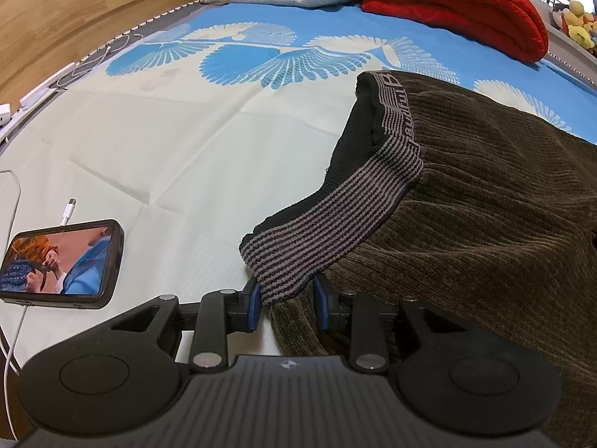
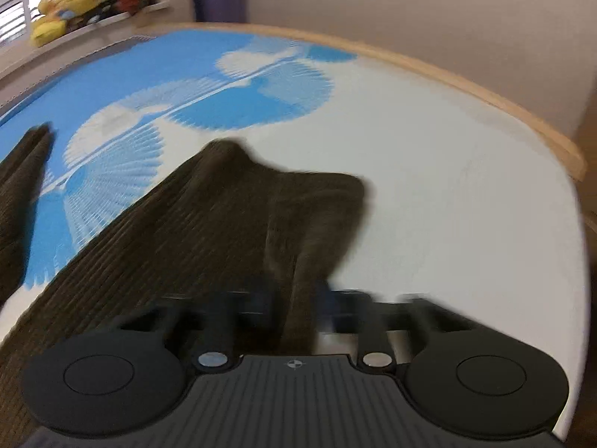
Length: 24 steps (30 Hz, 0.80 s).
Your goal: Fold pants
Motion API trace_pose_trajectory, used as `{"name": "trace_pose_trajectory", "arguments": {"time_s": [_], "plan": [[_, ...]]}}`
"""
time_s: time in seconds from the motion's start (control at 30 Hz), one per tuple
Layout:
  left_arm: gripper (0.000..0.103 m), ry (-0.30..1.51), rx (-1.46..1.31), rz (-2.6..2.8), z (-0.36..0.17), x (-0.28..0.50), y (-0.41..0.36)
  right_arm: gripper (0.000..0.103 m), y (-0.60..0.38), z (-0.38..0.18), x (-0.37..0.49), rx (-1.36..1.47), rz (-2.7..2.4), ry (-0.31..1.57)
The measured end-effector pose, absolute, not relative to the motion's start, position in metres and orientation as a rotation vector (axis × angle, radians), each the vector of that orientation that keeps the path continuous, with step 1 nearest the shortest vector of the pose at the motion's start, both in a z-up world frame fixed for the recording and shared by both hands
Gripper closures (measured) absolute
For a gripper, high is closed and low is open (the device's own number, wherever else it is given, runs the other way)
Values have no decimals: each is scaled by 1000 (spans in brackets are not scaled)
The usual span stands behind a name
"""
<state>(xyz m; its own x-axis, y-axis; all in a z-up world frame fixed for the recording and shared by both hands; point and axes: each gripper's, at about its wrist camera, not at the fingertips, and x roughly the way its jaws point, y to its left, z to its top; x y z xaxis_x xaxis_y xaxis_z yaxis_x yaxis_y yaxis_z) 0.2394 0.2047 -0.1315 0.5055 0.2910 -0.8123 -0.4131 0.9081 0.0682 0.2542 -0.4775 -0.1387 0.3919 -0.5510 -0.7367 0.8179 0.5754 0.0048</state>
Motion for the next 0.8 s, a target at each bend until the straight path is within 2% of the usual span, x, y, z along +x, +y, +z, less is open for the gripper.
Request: {"name": "trace_pose_trajectory", "arguments": {"time_s": [0.07, 0.17, 0.3, 0.37, 0.53, 0.73, 0.8], "plan": [[71, 952, -150, 426, -131, 240, 205, 86, -487, -119, 224, 546, -896, 657], [71, 956, -167, 412, -130, 238, 207, 86, -493, -103, 178, 617, -949, 607], [69, 954, -171, 403, -130, 235, 207, 86, -529, -136, 130, 862, -962, 701], [69, 950, -174, 398, -130, 234, 207, 86, -541, -147, 118, 938, -906, 646], [70, 938, -232, 384, -127, 230, 215, 87, -536, -133, 121, 890, -815, 533], [70, 938, -256, 391, -128, 227, 216, 88, -506, -60, 129, 727, -518, 161], [70, 943, -223, 382, -127, 227, 211, 88, -503, -54, 121, 681, -549, 145]]}}
